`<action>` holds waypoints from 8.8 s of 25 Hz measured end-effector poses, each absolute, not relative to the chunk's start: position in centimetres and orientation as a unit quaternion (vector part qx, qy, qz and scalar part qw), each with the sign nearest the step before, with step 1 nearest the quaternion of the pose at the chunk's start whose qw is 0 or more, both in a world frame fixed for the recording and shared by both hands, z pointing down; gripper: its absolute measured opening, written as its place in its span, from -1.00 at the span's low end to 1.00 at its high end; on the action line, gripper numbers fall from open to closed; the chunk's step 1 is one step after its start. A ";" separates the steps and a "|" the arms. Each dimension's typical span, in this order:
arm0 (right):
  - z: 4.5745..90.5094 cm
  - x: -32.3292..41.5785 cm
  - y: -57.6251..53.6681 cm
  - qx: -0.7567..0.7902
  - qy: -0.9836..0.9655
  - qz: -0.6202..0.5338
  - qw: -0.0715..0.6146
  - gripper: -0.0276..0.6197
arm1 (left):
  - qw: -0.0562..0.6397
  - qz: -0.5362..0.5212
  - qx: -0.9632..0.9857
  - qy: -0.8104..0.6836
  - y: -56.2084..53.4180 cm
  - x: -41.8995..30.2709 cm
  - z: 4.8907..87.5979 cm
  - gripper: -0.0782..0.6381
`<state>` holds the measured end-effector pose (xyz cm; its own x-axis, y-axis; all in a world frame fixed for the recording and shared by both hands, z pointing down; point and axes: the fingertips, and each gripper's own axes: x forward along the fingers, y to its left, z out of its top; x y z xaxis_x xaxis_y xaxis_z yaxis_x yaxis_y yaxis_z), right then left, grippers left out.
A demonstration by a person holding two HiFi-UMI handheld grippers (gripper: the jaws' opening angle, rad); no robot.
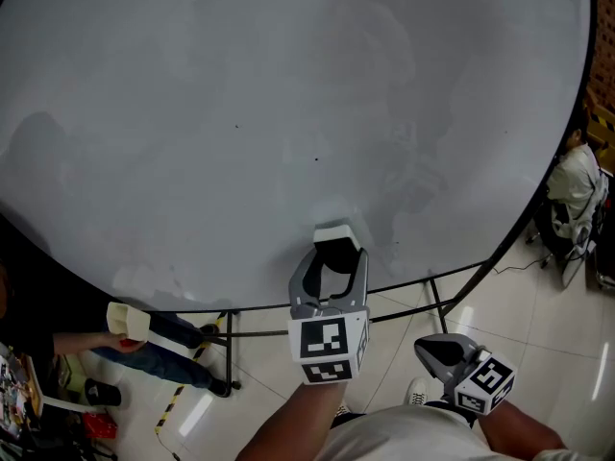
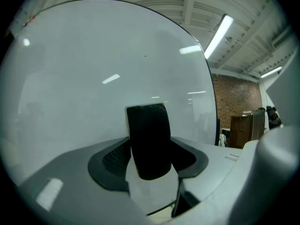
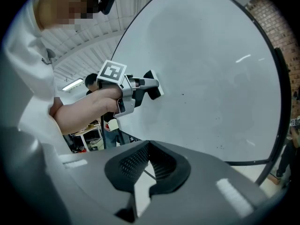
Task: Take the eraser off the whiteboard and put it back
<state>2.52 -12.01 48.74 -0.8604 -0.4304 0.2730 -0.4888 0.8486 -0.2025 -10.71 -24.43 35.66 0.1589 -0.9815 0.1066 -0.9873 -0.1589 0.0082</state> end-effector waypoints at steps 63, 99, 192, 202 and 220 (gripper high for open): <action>41.9 -1.0 -10.9 0.222 -0.968 0.119 0.018 -0.91 | 0.103 0.013 0.854 -0.509 -7.7 -13.2 40.4 -0.04; 42.6 -0.3 -12.0 0.236 -0.963 0.124 0.024 -0.91 | 0.130 0.030 0.849 -0.512 -9.4 -12.4 42.7 -0.03; 44.7 2.6 -13.5 0.264 -0.953 0.145 0.019 -0.91 | -0.232 0.336 0.689 -0.599 -24.1 -11.8 32.6 0.04; 44.8 2.8 -13.3 0.264 -0.953 0.144 0.025 -0.91 | -0.228 0.322 0.697 -0.599 -22.6 -12.1 32.4 0.11; 42.9 0.6 -13.0 0.233 -0.962 0.138 0.021 -0.91 | -0.028 0.072 0.819 -0.568 -17.0 -11.9 33.4 -0.66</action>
<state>0.64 -12.98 42.92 -0.8909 -0.4421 0.1044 -0.4536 0.8536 -0.2563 -11.94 -16.99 33.41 0.3438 -0.9351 0.0859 -0.9269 -0.3526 -0.1287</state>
